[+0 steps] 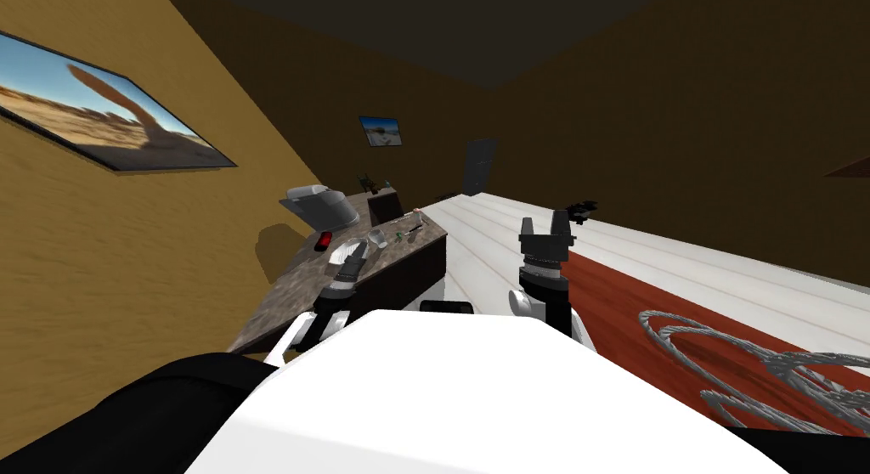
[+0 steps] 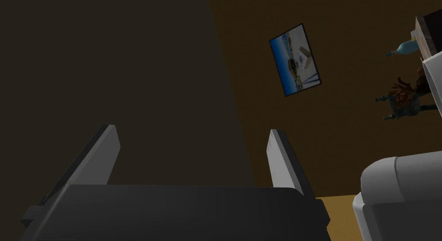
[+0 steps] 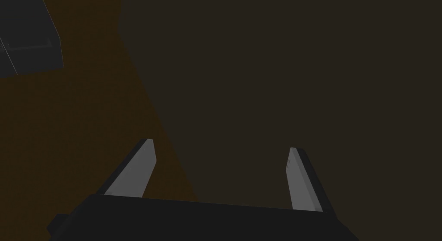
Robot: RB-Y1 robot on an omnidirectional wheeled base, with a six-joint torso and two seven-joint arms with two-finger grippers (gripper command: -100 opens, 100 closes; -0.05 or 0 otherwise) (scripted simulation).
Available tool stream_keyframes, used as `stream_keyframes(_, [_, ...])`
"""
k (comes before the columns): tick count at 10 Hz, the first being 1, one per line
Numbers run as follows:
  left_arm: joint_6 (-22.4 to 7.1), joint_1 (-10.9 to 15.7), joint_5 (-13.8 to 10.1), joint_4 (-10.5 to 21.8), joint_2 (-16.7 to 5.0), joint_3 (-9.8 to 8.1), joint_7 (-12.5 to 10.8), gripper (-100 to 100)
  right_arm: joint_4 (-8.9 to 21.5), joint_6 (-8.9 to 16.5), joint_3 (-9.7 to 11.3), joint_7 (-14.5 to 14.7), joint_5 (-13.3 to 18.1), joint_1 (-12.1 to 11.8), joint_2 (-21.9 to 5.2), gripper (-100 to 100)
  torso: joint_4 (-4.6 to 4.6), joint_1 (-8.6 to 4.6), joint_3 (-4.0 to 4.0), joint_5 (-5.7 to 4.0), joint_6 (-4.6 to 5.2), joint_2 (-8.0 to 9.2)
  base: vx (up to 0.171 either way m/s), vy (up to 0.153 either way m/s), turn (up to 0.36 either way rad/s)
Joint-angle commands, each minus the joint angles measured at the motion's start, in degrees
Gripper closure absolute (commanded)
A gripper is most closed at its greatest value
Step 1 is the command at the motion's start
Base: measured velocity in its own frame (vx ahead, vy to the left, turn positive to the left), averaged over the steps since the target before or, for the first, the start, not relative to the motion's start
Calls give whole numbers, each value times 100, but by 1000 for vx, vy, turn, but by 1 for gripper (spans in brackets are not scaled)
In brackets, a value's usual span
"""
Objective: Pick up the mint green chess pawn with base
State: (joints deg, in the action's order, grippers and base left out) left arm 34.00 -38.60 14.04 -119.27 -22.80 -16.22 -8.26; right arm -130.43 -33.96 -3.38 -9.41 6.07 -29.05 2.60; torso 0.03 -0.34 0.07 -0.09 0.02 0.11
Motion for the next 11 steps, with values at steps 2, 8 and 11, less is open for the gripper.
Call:
stream_keyframes(2, [220, -198, 209, 385, -304, -295, -247, -100, 0, 0, -1, 0, 0, -1, 0, 0, -1, 8, -2, 2, -5, -3, 2, -85, -68])
stream_keyframes(8, [631, -722, 820, 1310, -1085, -882, -952, -100, 0, 0, -1, 0, 0, -2, 0, 0, -3, 5, -8, 0, -5, -14, 26, -97, -164])
stream_keyframes(11, [731, -855, 984, 1611, -1277, -1001, -1154, -100, 0, 0, -1, 0, 0, -2, -1, 0, -7, 13, -17, 2, -4, -29, 63, -64, -117])
